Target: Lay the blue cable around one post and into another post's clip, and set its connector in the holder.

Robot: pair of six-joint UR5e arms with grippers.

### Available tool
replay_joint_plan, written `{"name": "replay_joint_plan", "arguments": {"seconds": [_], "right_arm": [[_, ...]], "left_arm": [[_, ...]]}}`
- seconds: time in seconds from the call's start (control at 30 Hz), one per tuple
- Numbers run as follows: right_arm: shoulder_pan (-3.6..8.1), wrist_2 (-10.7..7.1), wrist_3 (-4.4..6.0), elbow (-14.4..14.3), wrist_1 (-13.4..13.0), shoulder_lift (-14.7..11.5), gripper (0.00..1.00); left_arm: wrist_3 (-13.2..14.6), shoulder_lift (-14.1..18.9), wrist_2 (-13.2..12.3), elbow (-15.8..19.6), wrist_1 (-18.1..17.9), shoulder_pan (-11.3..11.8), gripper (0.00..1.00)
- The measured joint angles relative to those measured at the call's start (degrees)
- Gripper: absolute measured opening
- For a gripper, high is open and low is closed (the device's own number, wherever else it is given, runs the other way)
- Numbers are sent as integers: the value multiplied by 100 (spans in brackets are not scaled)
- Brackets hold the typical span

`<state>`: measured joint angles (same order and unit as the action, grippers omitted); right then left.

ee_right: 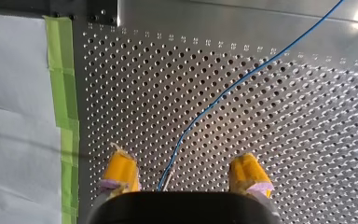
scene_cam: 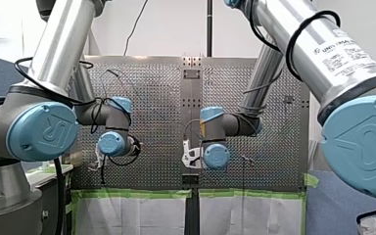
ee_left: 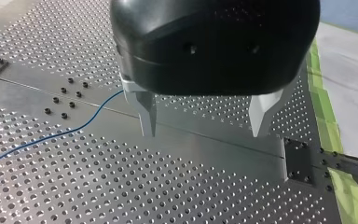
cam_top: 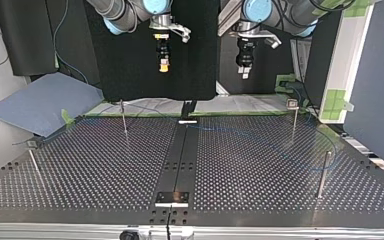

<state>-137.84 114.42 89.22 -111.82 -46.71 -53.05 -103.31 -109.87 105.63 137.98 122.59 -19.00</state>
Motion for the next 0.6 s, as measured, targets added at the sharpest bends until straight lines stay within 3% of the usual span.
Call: {"name": "replay_joint_plan", "arguments": {"seconds": [0.17,0.23,0.4,0.6], "right_arm": [[223,-245,15,1,63,0,100],[251,-328,39,3,72,0,100],[238,-583,36,4,89,0,100],[184,-756,-86,1,150,0,100]], "left_arm": [[-50,3,-93,1,29,-1,100],[-75,1,-147,1,61,-1,100],[-92,3,-269,0,98,0,100],[-93,2,-355,-1,61,0,100]]}}
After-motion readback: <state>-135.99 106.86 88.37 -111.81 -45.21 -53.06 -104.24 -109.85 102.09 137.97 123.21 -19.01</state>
